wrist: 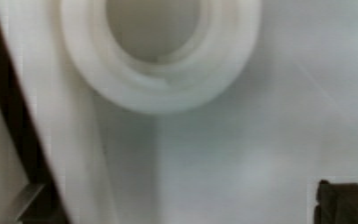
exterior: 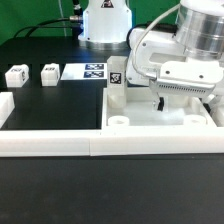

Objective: Assemble square table

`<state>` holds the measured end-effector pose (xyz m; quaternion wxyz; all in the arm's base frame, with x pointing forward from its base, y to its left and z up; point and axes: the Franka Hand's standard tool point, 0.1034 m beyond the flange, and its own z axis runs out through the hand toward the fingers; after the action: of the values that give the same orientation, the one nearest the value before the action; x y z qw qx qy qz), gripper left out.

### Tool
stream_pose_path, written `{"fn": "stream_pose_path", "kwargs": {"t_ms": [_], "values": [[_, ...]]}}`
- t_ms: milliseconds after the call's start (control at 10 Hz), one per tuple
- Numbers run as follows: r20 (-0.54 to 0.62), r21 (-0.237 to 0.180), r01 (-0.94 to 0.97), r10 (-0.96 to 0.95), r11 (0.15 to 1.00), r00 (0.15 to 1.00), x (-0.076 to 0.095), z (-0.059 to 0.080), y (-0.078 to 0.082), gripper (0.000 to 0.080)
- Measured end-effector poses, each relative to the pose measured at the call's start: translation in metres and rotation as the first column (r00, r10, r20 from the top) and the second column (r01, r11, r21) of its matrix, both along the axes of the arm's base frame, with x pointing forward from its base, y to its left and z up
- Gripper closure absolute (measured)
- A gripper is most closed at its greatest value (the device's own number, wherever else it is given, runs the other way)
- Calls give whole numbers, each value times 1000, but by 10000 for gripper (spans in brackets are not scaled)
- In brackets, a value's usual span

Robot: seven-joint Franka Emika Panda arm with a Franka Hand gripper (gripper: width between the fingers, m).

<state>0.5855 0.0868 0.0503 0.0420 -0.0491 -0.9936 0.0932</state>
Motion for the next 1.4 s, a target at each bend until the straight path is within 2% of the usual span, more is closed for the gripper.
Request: {"fn": "stream_pose_path", "kwargs": {"t_ms": [100, 300, 500, 600, 800, 900, 1000, 1400], "values": [[20, -29, 14, -14, 999, 1000, 3, 28, -11, 150], [63, -88, 111, -105, 990, 992, 7, 74, -48, 150], [83, -123, 206, -197, 971, 977, -9, 91, -101, 150], [73, -139, 247, -239, 959, 968, -24, 89, -131, 150], [77, -141, 341, -333, 929, 940, -46, 77, -182, 150], [83, -137, 406, -398, 903, 914, -50, 65, -208, 150], [102, -145, 480, -469, 865, 877, -51, 63, -211, 150], [181, -132, 676, -653, 725, 736, -50, 62, -207, 150]]}}
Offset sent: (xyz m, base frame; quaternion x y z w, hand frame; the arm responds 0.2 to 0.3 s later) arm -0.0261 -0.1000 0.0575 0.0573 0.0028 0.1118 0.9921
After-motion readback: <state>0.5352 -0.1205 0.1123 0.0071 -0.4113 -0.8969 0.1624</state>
